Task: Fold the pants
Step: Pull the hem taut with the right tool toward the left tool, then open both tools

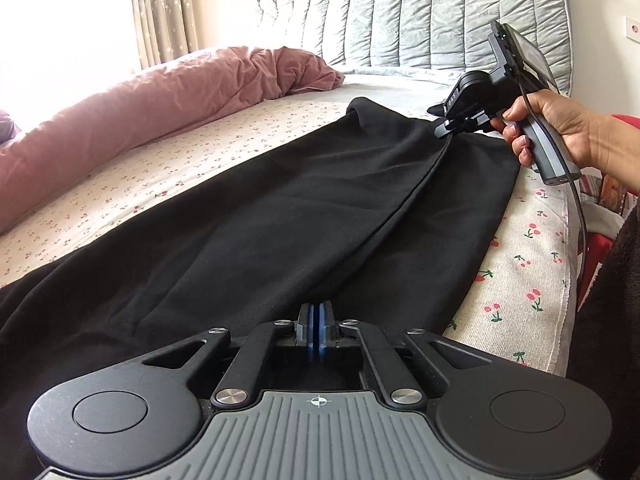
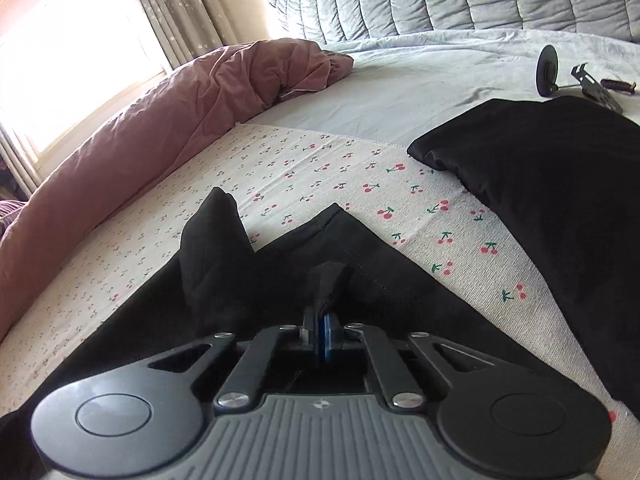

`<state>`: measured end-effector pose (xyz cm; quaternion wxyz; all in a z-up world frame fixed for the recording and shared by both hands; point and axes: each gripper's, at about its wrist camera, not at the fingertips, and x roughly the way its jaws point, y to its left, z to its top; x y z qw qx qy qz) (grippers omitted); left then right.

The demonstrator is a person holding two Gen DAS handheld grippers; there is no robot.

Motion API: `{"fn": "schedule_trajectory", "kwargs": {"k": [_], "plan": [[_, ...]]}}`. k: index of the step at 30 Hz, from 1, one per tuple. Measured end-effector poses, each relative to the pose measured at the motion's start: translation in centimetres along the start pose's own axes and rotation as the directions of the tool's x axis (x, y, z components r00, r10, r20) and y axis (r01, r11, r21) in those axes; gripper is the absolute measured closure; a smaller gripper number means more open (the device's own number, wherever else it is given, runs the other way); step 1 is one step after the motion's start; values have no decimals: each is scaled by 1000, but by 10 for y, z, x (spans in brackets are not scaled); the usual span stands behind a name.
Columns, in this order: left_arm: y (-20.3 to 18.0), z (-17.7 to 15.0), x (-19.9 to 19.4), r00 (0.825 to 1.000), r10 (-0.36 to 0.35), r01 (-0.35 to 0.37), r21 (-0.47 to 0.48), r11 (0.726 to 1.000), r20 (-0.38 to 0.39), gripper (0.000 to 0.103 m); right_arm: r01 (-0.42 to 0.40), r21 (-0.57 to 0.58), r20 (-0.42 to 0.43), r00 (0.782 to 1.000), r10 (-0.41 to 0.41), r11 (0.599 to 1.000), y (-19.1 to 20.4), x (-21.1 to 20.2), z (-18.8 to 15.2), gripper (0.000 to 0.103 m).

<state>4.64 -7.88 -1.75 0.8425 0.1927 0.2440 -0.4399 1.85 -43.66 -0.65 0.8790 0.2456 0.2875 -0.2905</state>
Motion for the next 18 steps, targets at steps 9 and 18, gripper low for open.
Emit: {"fn": "schedule_trajectory", "kwargs": {"k": [9,18], "plan": [[-3,-3,-20,996,-84,84,14,996,-10,103,129,-166,1,991,-130,978,-16,-48,-11,102],[-9,-4,-28,987,-162,162,19,987,-20,103,193,-229,58,981,-185,954,-17,-65,-30,102]]}}
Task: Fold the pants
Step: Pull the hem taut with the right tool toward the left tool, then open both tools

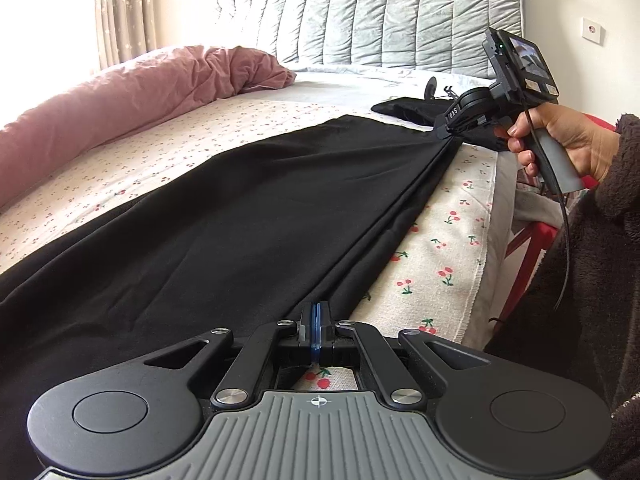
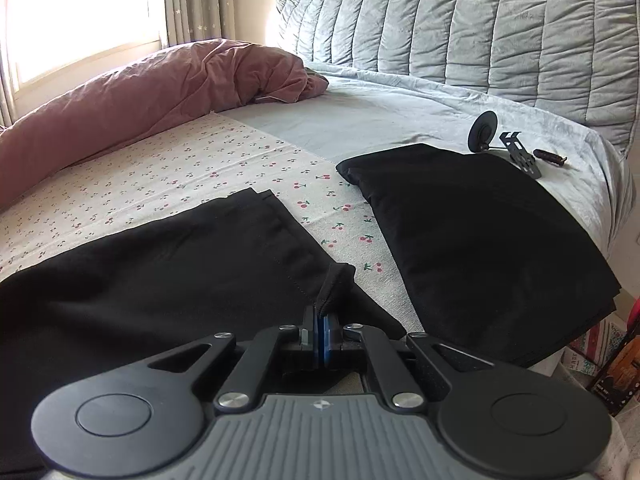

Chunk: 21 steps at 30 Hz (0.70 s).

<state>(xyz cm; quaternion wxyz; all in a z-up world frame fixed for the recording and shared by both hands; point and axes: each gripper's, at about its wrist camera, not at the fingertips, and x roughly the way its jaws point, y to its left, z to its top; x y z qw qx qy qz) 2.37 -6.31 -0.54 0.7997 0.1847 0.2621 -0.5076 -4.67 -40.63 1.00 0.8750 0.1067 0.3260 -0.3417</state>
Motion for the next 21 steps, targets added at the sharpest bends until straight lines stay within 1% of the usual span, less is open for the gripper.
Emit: {"fn": "schedule_trajectory", "kwargs": {"k": [4,7,9,12,14,15,16,17,20,21], "plan": [[-4,1,5,1000,-16,16,-10,1000,-3,103,70,-57,32,997,-68,996,6,-1,1,103],[-7,3,6,1000,-31,31,-8,999,-3,103,110,-65,43,993,-107,992,2,2,2,103],[-10,3,7,999,-39,39,1,999,-13,103,117,-50,21,993,-116,992,-5,6,3,103],[-9,2,6,998,-51,51,-3,999,-30,103,114,-70,-34,993,-117,991,-8,15,0,101],[-2,4,3,998,-62,60,-52,997,-32,101,118,-81,-22,993,-120,990,-7,12,1,88],[2,4,0,998,-59,57,-76,995,-26,95,119,-75,9,993,-119,990,-6,5,3,73],[6,5,-4,998,-60,58,-95,994,-23,93,109,-68,39,994,-107,992,-7,-1,5,62],[10,5,-8,998,-57,55,-112,992,-18,93,92,-69,59,994,-88,993,-7,-6,6,60],[19,6,-21,1000,3,-2,-136,991,3,82,45,-77,84,996,-38,996,-2,-14,10,56],[22,6,-26,1000,24,-22,-141,990,12,72,27,-79,83,996,-20,996,2,-14,11,54]]}}
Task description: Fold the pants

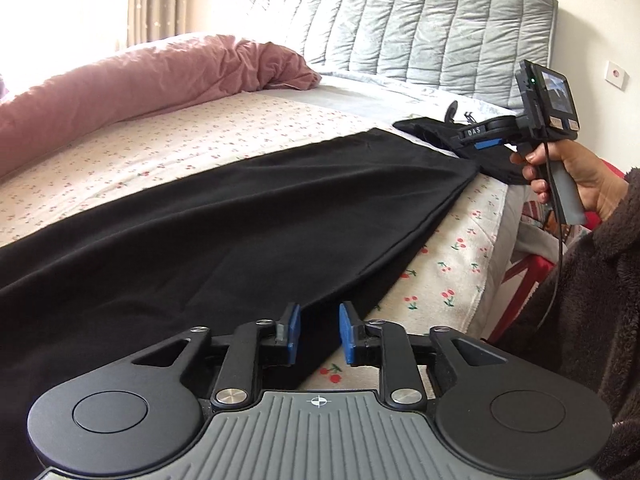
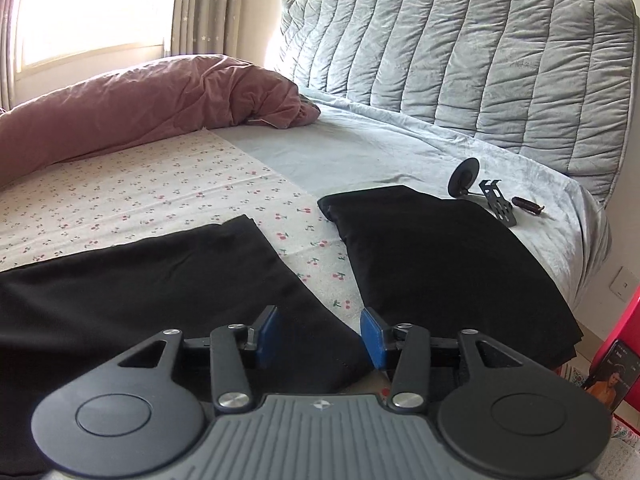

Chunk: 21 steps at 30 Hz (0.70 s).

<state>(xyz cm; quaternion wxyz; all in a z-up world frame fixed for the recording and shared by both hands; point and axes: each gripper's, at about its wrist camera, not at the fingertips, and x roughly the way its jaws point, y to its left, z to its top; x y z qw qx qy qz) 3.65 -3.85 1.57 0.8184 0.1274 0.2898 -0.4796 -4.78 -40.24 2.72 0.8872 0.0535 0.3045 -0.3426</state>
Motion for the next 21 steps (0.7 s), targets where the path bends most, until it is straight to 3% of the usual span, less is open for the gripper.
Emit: {"fn": "schedule_trajectory", "kwargs": {"k": [1,3,6,9,13,16,19,21], "plan": [[3,1,-5,1000,26,-25,-2,1000,11,57,-26,-2,-6,1000,26,1000,5,1,1,53],[8,0,-13,997,68,-68,18,998,24,40,-84,-10,-10,996,84,996,14,1,2,52],[17,-7,-23,994,111,-111,60,992,11,39,-234,-55,-20,972,233,971,37,-7,2,35],[31,-16,-35,986,166,-166,48,985,3,39,-402,-140,-43,915,400,905,65,-20,-2,34],[57,-25,-57,959,283,-282,-58,958,7,27,-602,-283,-142,796,588,747,114,-44,-16,34],[80,-34,-76,917,398,-394,-168,903,-13,25,-688,-363,-209,718,664,629,145,-61,-28,34],[101,-44,-95,856,514,-508,-265,820,-52,24,-735,-416,-244,658,713,536,171,-75,-35,34],[115,-53,-109,804,589,-580,-322,748,-80,24,-761,-434,-260,619,741,483,184,-83,-37,34]]}}
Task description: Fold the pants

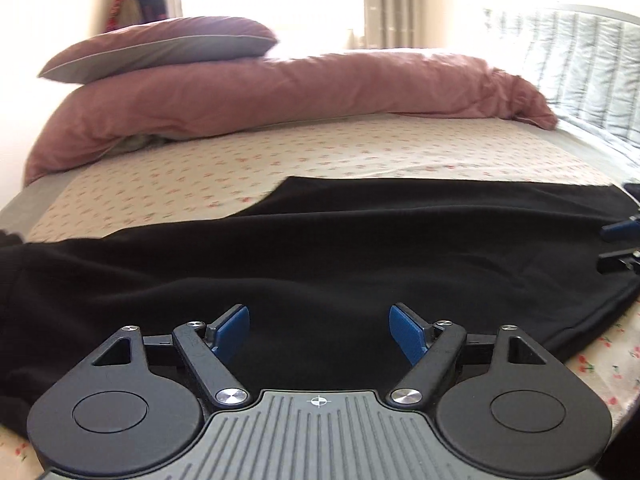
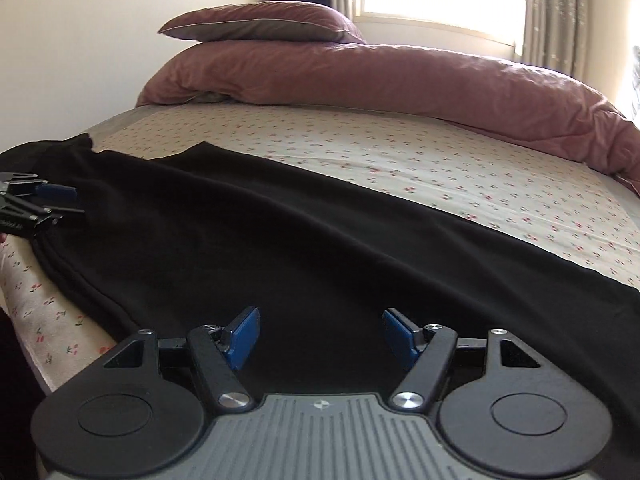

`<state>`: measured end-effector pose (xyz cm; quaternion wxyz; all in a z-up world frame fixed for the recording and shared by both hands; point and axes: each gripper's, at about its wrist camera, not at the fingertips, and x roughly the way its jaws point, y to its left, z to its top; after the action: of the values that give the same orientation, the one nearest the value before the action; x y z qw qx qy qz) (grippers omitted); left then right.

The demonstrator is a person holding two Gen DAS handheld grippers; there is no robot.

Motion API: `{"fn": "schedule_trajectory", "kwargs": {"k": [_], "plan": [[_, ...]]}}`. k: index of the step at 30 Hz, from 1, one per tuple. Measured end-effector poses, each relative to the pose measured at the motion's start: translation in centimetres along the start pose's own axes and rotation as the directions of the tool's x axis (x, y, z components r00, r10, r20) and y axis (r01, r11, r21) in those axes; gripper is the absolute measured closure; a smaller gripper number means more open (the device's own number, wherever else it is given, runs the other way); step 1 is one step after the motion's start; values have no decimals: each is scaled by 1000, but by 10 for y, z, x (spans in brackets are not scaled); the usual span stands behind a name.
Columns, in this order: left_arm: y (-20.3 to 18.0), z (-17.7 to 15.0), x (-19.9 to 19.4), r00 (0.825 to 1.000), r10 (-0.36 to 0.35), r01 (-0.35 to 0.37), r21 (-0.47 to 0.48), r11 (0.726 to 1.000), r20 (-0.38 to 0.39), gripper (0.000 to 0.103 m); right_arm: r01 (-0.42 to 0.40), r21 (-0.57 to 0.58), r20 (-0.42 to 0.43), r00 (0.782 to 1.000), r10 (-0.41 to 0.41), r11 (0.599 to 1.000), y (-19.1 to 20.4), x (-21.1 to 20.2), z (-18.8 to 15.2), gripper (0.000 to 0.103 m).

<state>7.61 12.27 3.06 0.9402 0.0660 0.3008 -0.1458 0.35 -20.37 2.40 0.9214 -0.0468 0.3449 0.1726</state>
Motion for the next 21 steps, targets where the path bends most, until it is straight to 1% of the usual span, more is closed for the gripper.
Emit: {"fn": "schedule_trajectory", "kwargs": {"k": [2,4,7,10,11,13,14,16,17,18,19,21], "plan": [[20,-4,-3,996,94,-93,-75,993,6,23,-56,-35,7,998,56,998,13,6,5,34],[38,-7,-6,983,182,-180,-140,974,5,23,-96,-64,9,995,97,993,24,11,9,34],[72,-15,-16,959,285,-277,-258,926,-8,23,-157,-97,1,987,158,983,36,20,12,36],[102,-23,-26,936,352,-330,-377,865,-12,23,-230,-114,-5,973,231,967,48,25,13,40],[111,-26,-29,930,367,-340,-409,847,-13,23,-246,-120,-5,969,247,962,51,26,13,40],[131,-34,-36,917,398,-354,-482,801,-13,23,-277,-143,-5,960,279,950,58,27,12,48],[141,-38,-39,912,410,-356,-517,779,-11,24,-290,-156,-7,956,292,944,63,28,11,50],[159,-46,-44,907,422,-348,-581,736,-8,27,-311,-177,-9,949,314,934,70,30,11,57],[167,-50,-47,904,427,-342,-613,713,-7,27,-320,-189,-12,946,323,928,73,31,11,58],[175,-54,-49,904,428,-330,-647,688,-6,28,-326,-201,-18,944,329,924,76,33,11,59],[182,-57,-50,906,422,-314,-675,668,-4,33,-328,-212,-28,944,330,921,79,36,12,59],[196,-64,-51,914,405,-277,-729,625,-1,38,-329,-235,-43,944,329,915,83,37,10,62]]}}
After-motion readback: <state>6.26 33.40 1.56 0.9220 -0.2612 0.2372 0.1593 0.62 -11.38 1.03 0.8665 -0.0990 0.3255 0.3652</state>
